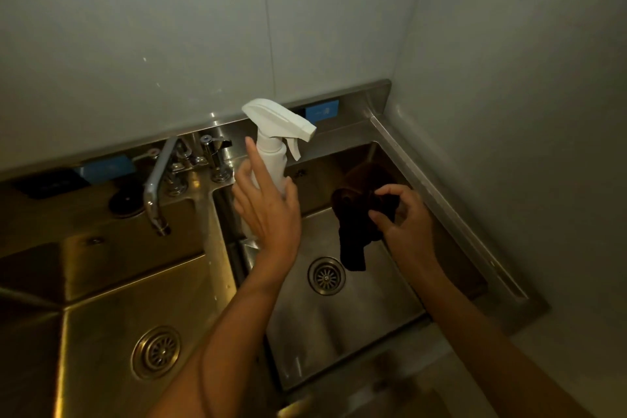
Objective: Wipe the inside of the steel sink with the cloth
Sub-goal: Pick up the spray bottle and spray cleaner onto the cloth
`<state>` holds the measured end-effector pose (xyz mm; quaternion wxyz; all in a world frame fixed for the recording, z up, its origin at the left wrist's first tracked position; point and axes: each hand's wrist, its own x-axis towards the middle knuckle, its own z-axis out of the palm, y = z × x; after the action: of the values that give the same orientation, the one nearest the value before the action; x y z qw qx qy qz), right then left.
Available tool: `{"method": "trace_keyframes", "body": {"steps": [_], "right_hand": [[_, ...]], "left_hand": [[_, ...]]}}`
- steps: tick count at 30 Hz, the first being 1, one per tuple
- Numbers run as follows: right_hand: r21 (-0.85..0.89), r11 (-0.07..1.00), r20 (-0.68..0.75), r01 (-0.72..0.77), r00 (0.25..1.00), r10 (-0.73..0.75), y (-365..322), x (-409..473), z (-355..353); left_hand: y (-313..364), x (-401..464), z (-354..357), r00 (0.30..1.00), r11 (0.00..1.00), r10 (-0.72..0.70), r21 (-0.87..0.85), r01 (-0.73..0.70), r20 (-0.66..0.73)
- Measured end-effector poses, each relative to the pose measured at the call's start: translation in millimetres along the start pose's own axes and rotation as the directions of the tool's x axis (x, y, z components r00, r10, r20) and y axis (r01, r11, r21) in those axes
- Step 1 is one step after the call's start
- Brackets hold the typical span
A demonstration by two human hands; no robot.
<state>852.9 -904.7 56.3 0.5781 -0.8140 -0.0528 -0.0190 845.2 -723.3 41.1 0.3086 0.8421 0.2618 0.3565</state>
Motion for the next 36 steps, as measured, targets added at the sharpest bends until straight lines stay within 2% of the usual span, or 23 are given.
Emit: {"method": "trace_keyframes", "body": {"steps": [7, 12, 16, 24, 29, 36], "right_hand": [[0.054, 0.998, 0.051, 0.038, 0.998, -0.041, -16, -43, 0], [0.15, 0.988, 0.188, 0.037, 0.98, -0.065, -29, -55, 3], [0.164, 0.98, 0.291, 0.114, 0.944, -0.159, -35, -69, 5], [0.211, 0.965, 0.505, 0.159, 0.827, -0.246, -31, -115, 20], [0.227, 0.964, 0.598, 0.139, 0.762, -0.25, -37, -153, 52], [0.292, 0.943, 0.719, 0.158, 0.614, -0.325, -61, -216, 115]], "left_hand": [[2, -34, -62, 1.0, 1.0, 0.01, 0.014, -0.009, -0.026], [3, -58, -101, 0.995, 0.998, -0.016, 0.057, 0.021, -0.095], [3, -82, -129, 0.982, 0.992, -0.053, 0.105, 0.073, -0.18], [-9, -143, -188, 0.926, 0.952, -0.148, 0.203, 0.229, -0.349], [-29, -179, -237, 0.88, 0.903, -0.218, 0.255, 0.346, -0.422], [-74, -220, -318, 0.776, 0.838, -0.258, 0.267, 0.476, -0.575]]}}
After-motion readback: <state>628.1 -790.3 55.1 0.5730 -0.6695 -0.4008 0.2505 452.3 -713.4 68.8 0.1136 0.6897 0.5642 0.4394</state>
